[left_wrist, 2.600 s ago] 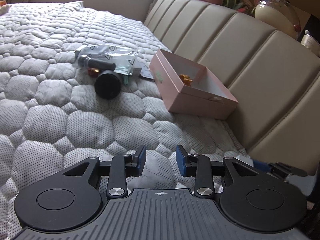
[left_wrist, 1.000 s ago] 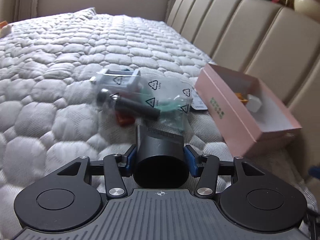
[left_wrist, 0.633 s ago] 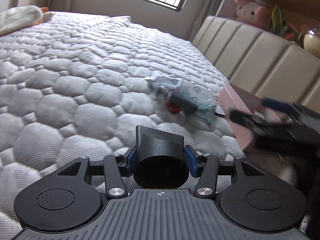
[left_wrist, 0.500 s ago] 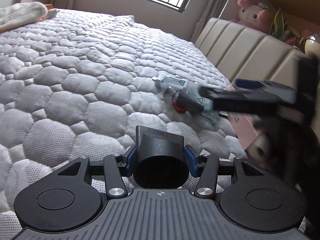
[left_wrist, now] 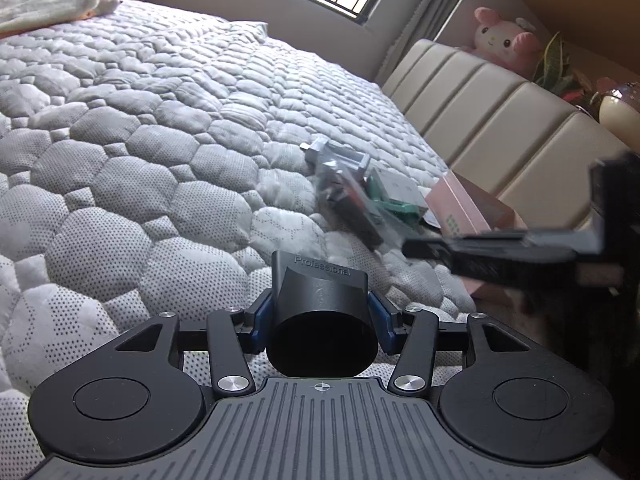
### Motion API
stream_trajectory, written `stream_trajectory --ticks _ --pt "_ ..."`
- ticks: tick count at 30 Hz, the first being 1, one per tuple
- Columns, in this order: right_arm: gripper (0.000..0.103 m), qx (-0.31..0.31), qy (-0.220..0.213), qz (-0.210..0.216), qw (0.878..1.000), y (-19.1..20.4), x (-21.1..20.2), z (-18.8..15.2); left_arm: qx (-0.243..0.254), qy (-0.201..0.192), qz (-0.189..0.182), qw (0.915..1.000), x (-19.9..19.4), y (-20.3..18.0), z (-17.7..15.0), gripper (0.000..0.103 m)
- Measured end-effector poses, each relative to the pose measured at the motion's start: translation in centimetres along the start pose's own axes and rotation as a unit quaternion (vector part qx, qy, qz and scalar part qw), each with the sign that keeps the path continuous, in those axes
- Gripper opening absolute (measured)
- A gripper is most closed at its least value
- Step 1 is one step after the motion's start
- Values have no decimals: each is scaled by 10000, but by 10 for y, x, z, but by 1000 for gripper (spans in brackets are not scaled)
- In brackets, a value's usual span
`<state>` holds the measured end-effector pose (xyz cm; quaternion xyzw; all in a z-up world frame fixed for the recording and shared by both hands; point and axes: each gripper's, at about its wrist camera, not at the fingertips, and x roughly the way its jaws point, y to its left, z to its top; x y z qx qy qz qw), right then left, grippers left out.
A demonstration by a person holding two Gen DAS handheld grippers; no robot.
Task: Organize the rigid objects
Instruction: 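Grasp the grey battery holder with the right tool while the left tool holds the cylinder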
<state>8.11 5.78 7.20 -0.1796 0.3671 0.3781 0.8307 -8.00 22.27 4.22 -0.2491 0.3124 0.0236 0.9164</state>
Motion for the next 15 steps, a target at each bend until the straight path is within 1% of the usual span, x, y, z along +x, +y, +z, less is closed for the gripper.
stream_trajectory --ticks 1,4,7,10,12,13,14,15 --pt "3 11 -14 77 10000 2 -11 -8 6 11 -15 10000 0 -2 -1 54" --pt "2 167 10 260 9995 4 -41 -30 10 47 -77 10000 -1 -8 -4 54" --pt "2 258 21 325 9991 4 -65 -52 5 82 -131 9999 -2 -14 -8 54" --pt "2 53 -104 163 9998 6 -82 -64 -74 121 -153 9998 -2 -16 -12 54" --pt "5 11 -250 8 9997 3 -87 -65 -119 145 -160 9997 -2 -16 -14 54" --pt "12 11 -314 -64 9995 1 -88 -62 -125 156 -158 9997 -3 -17 -16 54" --pt "28 35 -374 -113 9992 -2 -87 -58 -129 166 -158 9997 -3 -17 -16 54" --pt "39 85 -452 -130 9989 -6 -85 -52 -135 175 -157 9996 -3 -17 -17 54"
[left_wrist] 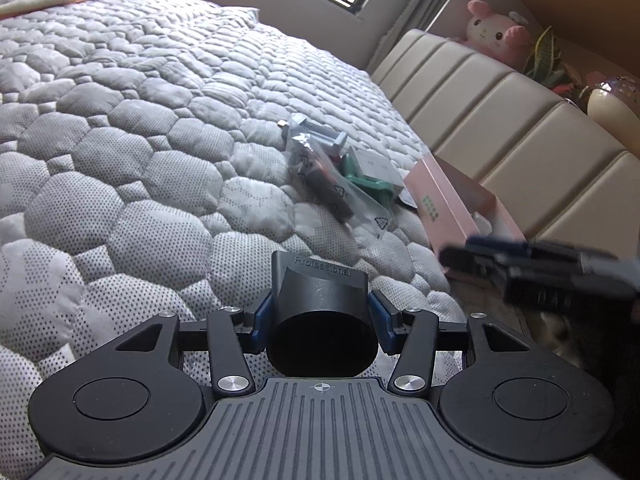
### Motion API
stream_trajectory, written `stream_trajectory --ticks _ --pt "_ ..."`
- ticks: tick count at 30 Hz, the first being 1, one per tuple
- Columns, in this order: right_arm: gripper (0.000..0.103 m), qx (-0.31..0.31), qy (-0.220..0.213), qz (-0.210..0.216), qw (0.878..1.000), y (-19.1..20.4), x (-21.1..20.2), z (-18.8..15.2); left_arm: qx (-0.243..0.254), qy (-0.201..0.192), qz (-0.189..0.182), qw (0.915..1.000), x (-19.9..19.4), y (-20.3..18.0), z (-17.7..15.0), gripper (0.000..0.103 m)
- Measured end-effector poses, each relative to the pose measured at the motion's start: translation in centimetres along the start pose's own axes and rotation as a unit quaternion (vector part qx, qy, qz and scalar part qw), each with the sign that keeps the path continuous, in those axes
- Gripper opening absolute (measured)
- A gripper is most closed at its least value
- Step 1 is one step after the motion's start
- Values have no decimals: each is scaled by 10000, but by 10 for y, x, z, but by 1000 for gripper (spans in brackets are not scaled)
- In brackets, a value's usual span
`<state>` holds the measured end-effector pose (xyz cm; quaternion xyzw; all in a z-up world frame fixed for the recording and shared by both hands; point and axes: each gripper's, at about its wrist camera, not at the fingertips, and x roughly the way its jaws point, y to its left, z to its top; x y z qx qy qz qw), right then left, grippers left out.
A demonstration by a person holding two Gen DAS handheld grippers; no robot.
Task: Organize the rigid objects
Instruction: 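Grasp the grey battery holder with the right tool while the left tool holds the cylinder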
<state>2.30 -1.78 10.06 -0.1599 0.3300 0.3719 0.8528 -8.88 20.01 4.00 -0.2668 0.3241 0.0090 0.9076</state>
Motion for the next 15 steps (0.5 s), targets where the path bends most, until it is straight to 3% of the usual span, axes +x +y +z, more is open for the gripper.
stream_trajectory --ticks 1,2,8,9,11,15 --pt "60 73 -101 -4 9999 -2 3 6 -9 5 -1 10000 0 0 0 54" --pt "66 140 -215 -2 9997 -3 7 13 -21 7 0 10000 -1 1 -1 54" --pt "64 -50 -370 75 9993 14 64 58 -123 -3 -37 9999 -4 10 1 54" --pt "63 -113 -328 22 9994 19 78 62 -126 -6 -45 9999 -5 12 1 54" --pt "49 -215 -191 -148 9995 26 107 71 -126 -7 -59 9999 -8 17 3 54" --pt "48 -317 -167 -253 9990 16 144 106 -151 -81 -85 9998 -12 28 7 54"
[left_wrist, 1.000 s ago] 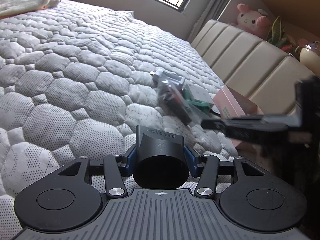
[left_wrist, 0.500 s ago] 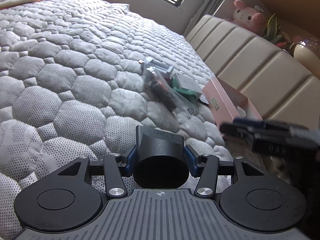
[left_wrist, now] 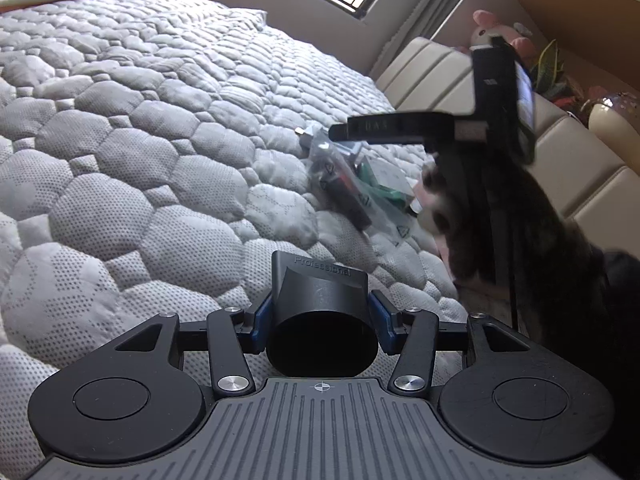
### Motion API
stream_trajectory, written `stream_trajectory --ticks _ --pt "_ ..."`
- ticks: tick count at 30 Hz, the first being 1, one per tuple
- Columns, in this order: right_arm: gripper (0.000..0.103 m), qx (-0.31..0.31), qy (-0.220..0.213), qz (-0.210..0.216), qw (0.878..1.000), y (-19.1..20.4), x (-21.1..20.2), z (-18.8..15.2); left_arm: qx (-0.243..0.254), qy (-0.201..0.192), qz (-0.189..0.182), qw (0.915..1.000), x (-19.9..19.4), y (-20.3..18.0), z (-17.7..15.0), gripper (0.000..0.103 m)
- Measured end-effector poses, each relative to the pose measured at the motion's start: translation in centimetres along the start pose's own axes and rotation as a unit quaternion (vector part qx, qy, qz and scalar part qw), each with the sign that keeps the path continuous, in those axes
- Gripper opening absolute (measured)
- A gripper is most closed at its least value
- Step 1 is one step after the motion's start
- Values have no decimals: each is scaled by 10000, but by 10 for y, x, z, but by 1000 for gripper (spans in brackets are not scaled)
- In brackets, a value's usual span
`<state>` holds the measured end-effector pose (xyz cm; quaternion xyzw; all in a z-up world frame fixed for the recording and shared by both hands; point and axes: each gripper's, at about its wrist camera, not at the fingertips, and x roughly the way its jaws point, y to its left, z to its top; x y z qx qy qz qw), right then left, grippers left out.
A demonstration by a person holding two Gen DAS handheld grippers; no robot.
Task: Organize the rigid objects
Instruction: 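Grasp the grey battery holder with the right tool while the left tool holds the cylinder, then lower the black cylinder into the pink box and open the left tool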
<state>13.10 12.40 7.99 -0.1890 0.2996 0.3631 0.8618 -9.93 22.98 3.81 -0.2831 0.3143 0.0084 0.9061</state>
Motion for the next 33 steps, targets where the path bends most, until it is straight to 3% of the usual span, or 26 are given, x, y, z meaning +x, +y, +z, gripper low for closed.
stream_trajectory --ticks 2,4,10,12,14,15,19,24,27,30,33 --pt "62 -35 200 110 9997 -12 21 21 -92 -37 -36 9999 2 7 3 54" --pt "68 -179 406 32 9990 -19 45 36 -152 -46 -59 9999 6 12 6 54" --pt "69 -802 1077 -5 9909 -17 107 35 -184 51 -159 9997 17 22 9 54" --pt "65 -934 974 -21 9908 -14 105 32 -191 79 -202 9996 20 22 9 54" --pt "48 -813 1015 93 9915 -15 98 32 -177 107 -235 9995 23 20 8 54" --pt "48 -692 1073 139 9917 -16 93 32 -164 111 -257 9995 23 19 8 54" --pt "47 -336 1136 198 9928 -14 49 21 -56 150 -356 9992 20 5 2 54" --pt "48 -359 614 276 9971 -7 -56 -18 248 437 -548 9972 21 -29 -13 54" --pt "48 -22 416 329 9986 -15 -117 -50 448 662 -695 9944 26 -53 -25 54" --pt "48 404 316 140 9986 -28 -163 -91 666 952 -837 9897 36 -80 -39 55" --pt "48 534 304 -415 9972 -36 -194 -136 951 1191 -970 9835 46 -110 -50 55"
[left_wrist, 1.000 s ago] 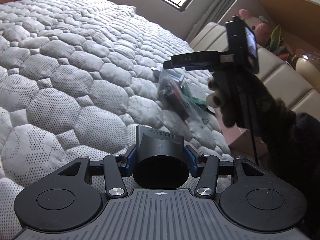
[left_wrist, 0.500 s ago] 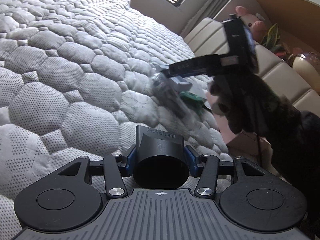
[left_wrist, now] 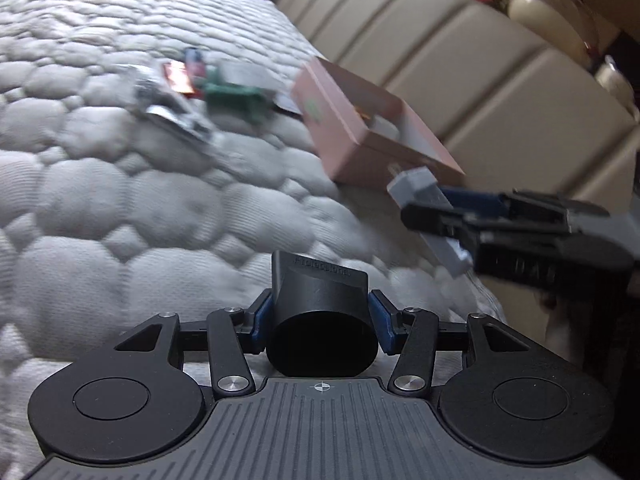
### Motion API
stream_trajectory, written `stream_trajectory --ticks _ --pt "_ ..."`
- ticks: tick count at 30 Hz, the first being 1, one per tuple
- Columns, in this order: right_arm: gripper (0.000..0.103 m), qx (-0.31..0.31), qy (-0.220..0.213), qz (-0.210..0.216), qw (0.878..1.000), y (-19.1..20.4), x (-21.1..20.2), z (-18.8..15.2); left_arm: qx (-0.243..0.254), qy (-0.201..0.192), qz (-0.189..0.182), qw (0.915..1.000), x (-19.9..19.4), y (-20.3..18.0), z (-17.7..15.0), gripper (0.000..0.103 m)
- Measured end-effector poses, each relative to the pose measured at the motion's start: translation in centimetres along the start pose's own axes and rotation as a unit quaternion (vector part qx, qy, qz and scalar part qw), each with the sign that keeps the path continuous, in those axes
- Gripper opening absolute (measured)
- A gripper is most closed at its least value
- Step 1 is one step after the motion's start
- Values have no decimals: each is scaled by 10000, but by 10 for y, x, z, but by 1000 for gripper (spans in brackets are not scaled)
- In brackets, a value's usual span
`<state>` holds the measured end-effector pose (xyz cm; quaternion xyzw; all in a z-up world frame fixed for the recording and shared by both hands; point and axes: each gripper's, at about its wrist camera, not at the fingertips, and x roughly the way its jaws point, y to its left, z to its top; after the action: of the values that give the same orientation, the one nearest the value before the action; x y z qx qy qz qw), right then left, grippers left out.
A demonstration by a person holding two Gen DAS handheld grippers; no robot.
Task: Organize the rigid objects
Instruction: 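Lower the black cylinder into the pink box and open the left tool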
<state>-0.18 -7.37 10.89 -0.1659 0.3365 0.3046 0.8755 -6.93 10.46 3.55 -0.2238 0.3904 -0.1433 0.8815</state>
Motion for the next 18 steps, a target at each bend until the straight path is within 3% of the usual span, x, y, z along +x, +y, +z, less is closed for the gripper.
stream_trajectory --ticks 3,7,16,18 --pt "48 193 -80 -410 9989 -16 -24 -38 284 133 -102 9995 15 -24 6 54" --pt "48 426 -247 -663 9966 -31 -45 -72 458 6 -193 9988 29 -49 40 54" --pt "48 646 -474 -601 9950 -41 -50 -107 893 -1139 -15 9895 89 -114 153 55" --pt "48 719 -497 -621 9942 -47 -53 -110 1006 -1144 212 9881 118 -119 167 55"
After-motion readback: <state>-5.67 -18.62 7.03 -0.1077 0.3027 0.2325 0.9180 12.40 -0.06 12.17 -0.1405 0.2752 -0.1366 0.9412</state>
